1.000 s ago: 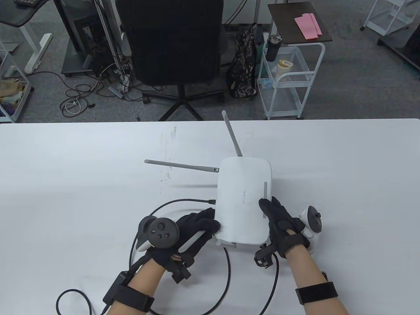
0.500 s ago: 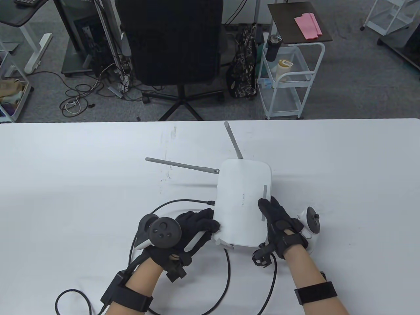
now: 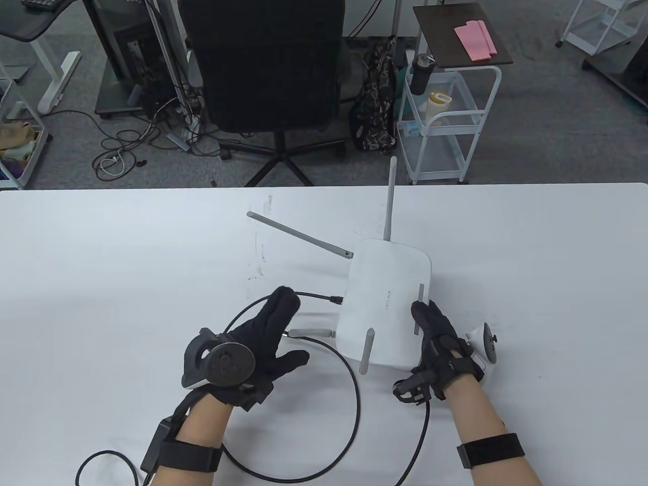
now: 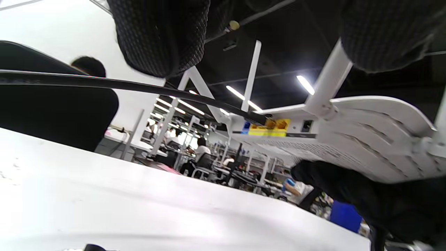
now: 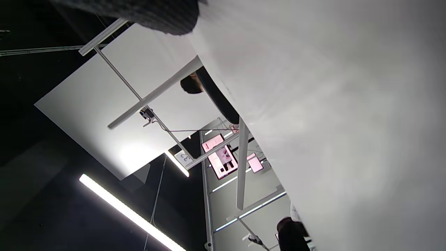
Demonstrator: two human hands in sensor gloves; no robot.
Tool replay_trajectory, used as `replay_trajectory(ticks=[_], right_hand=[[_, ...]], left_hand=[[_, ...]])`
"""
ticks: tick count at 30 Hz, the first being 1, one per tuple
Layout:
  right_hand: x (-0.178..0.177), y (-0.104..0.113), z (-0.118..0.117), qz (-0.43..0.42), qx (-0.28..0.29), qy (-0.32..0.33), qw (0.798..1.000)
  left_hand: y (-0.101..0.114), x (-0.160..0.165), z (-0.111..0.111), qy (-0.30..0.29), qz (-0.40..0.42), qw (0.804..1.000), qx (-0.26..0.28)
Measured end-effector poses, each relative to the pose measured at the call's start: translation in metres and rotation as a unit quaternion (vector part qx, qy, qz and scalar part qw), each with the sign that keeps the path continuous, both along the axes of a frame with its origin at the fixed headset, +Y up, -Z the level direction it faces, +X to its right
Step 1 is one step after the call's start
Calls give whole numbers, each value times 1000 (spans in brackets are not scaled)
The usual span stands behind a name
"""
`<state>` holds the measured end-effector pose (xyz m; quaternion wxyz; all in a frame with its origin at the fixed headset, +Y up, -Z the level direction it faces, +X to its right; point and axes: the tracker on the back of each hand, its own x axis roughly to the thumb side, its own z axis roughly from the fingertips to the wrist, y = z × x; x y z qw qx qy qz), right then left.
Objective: Remove ethernet cable from router with left hand
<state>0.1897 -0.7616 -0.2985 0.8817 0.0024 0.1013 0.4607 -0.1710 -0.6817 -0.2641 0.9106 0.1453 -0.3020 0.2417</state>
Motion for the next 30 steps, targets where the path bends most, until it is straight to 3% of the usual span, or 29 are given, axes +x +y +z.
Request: replay_trajectory(ticks=[9,18,23,30], right_hand=[[-11,0,1,-6,1,26,1000],[-28,4,7,-20,-7,81,997],[-42,6,11,-20,-11,119,993],[-57,-1,17,-54,-53,132,988]], left_hand=[[16,6,13,95,-75,987,110],[11,21,15,139,-190,961,145],[10,23,21,151,-169,953,201],[8,31,24,141,-138,957,212]])
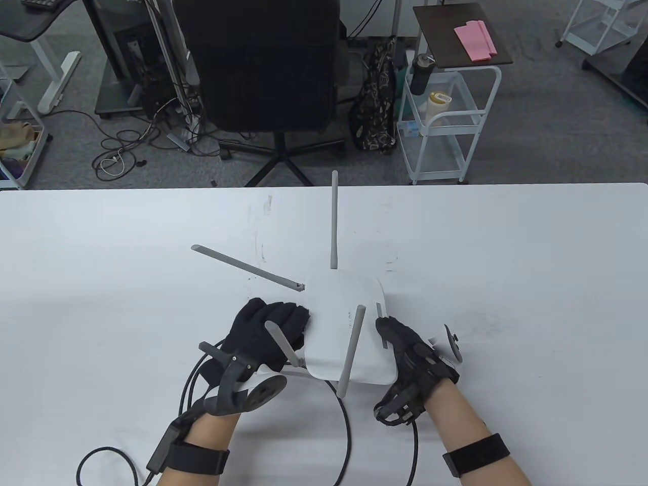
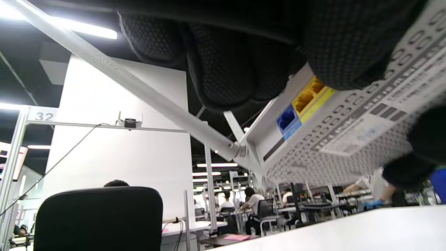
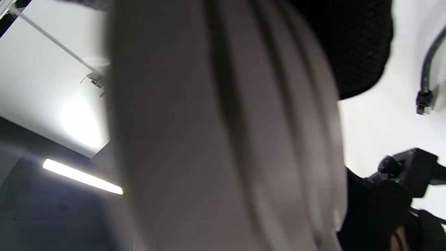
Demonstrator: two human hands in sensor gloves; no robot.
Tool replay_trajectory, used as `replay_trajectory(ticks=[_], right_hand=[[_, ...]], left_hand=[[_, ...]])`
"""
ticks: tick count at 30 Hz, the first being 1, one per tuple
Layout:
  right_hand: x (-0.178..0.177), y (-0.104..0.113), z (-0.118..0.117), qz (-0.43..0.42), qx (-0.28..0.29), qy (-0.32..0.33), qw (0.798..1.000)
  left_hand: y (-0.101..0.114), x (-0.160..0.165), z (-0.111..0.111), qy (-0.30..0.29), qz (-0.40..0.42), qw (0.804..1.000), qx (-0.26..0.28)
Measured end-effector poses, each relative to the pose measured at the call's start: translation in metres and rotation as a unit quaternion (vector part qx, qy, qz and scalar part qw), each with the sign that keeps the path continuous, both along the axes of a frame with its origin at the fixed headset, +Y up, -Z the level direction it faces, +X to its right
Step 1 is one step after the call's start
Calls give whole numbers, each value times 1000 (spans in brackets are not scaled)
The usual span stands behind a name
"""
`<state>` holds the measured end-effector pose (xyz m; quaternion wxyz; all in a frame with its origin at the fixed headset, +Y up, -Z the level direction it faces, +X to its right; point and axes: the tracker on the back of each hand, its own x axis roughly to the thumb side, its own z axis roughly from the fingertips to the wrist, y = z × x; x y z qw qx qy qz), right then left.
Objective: Remove ethernet cable from router with left hand
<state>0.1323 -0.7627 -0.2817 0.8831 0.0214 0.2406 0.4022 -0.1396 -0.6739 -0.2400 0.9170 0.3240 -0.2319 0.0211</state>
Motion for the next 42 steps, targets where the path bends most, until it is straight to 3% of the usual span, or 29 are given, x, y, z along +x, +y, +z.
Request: replay_trajectory(ticks=[3,10,19,35,42], right_hand=[[0,-6,-2,-14,-23,-4,1000],[2,-9,-3,-4,-19,-7,1000],[6,-14,-7,5,-22,15,1000],[11,-11,-10,16,-18,19,1000],[19,-7,-16,39,18,45,998]], left_hand=[[-2,-1,-1,-9,18,1000,-4],[-10,-3,0,-21,28,999,11],[-11,-1,0,-36,45,998,-7],[-5,-4,-5,-115,110,984,-82],[-6,-7,-9,-154,114,973,-128]])
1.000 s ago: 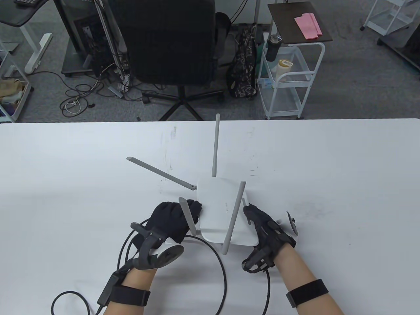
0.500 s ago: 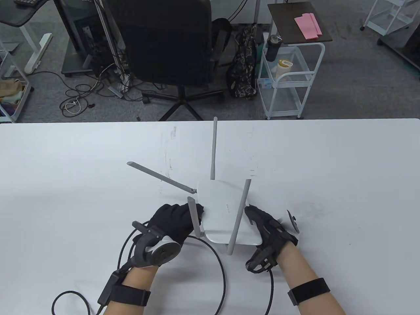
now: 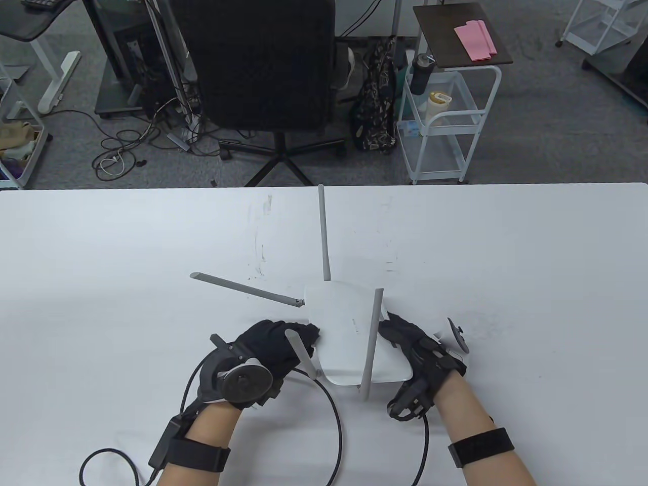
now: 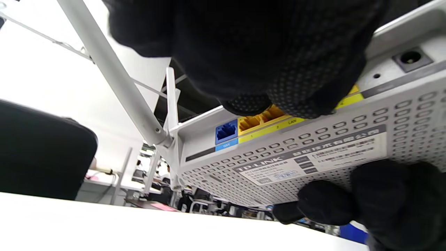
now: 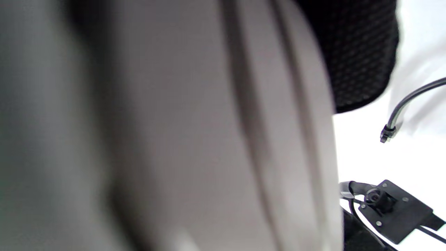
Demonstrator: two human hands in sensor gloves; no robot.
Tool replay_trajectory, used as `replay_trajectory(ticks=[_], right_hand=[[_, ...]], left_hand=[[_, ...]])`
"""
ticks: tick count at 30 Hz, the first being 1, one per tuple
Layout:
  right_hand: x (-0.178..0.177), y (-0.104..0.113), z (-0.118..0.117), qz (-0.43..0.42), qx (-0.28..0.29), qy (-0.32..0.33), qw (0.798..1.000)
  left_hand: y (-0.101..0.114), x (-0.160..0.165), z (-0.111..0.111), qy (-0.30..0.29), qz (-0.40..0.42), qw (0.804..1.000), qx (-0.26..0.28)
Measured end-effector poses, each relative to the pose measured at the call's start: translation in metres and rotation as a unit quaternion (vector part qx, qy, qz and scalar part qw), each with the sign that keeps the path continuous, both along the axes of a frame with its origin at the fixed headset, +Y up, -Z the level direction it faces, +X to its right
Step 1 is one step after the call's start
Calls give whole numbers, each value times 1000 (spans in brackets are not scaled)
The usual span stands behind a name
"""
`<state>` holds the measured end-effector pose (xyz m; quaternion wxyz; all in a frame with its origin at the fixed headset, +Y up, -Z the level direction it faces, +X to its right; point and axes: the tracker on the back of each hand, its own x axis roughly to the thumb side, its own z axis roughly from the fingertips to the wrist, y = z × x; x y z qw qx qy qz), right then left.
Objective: Remove ethernet cable from router with left hand
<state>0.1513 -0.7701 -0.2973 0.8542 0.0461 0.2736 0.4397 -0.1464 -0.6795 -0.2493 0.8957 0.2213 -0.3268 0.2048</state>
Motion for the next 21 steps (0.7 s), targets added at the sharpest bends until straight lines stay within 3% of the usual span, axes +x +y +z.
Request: replay_trajectory(ticks=[8,12,17,21], right_hand=[[-6,14,15,46,-3,-91,995],[-8,17,12,35,10,-68,997],[-3,19,5,4,17,-42,999],[-4,19,14,55,-4,-116,992]], left_hand=[[-5,-5,-3,74,17,997,30],[-3,-18,-7,31,53,998,-15],[3,-16,-7,16,47,998,-23],[-1,-5,1,93,5,994,57]])
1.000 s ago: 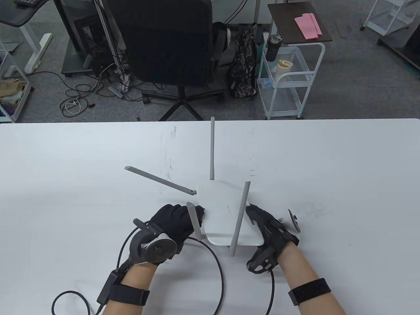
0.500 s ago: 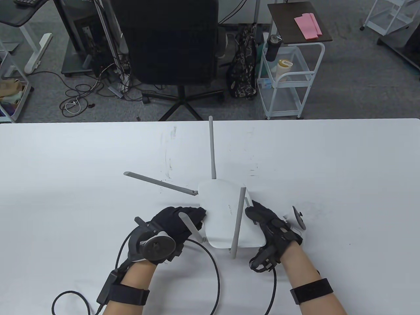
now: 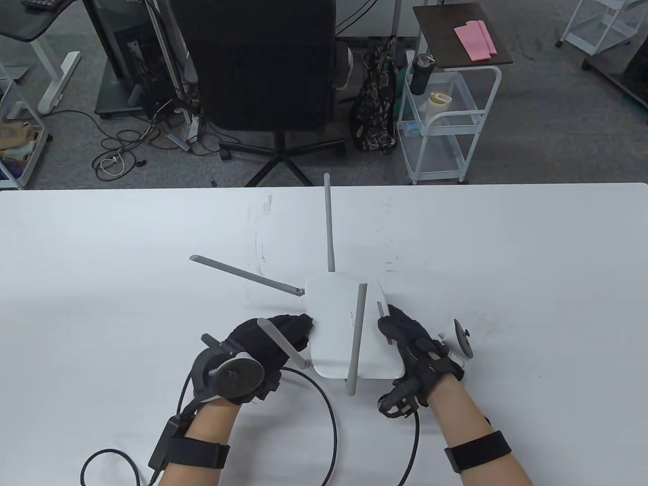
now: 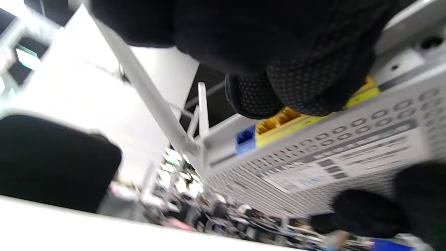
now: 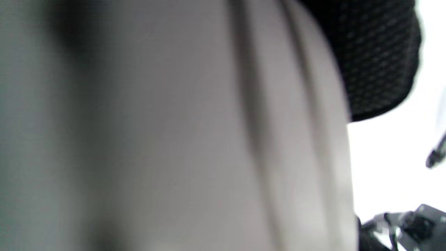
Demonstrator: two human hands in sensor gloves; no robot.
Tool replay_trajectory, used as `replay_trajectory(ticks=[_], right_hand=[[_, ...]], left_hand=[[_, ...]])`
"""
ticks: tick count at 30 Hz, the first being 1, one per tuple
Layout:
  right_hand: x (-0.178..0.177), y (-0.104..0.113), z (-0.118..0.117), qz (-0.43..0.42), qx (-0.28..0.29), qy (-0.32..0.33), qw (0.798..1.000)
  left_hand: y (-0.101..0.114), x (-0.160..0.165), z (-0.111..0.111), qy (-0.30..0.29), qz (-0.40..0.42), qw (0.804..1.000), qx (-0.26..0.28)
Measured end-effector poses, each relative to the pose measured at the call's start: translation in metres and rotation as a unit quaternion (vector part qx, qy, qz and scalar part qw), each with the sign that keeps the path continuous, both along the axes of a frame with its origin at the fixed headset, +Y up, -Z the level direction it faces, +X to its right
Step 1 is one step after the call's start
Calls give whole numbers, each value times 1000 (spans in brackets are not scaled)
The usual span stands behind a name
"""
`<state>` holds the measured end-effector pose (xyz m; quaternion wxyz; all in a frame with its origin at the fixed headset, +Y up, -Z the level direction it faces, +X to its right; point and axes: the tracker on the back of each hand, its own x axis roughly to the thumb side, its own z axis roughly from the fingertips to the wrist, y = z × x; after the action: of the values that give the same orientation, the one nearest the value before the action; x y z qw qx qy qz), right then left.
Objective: Remove ethernet cable from router with left hand
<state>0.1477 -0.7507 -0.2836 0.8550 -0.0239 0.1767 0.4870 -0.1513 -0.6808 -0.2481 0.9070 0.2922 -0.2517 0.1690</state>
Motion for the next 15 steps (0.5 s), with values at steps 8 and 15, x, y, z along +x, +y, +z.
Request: replay_trajectory(ticks=[8,15], right_hand=[[1,-7,3,-35,-34,38,998],[5,-20,-8,-68,-27,72,995]], left_hand=[[1,6,8,-13,-3,1000,22],[-2,5,2,-43,20,999,-10]])
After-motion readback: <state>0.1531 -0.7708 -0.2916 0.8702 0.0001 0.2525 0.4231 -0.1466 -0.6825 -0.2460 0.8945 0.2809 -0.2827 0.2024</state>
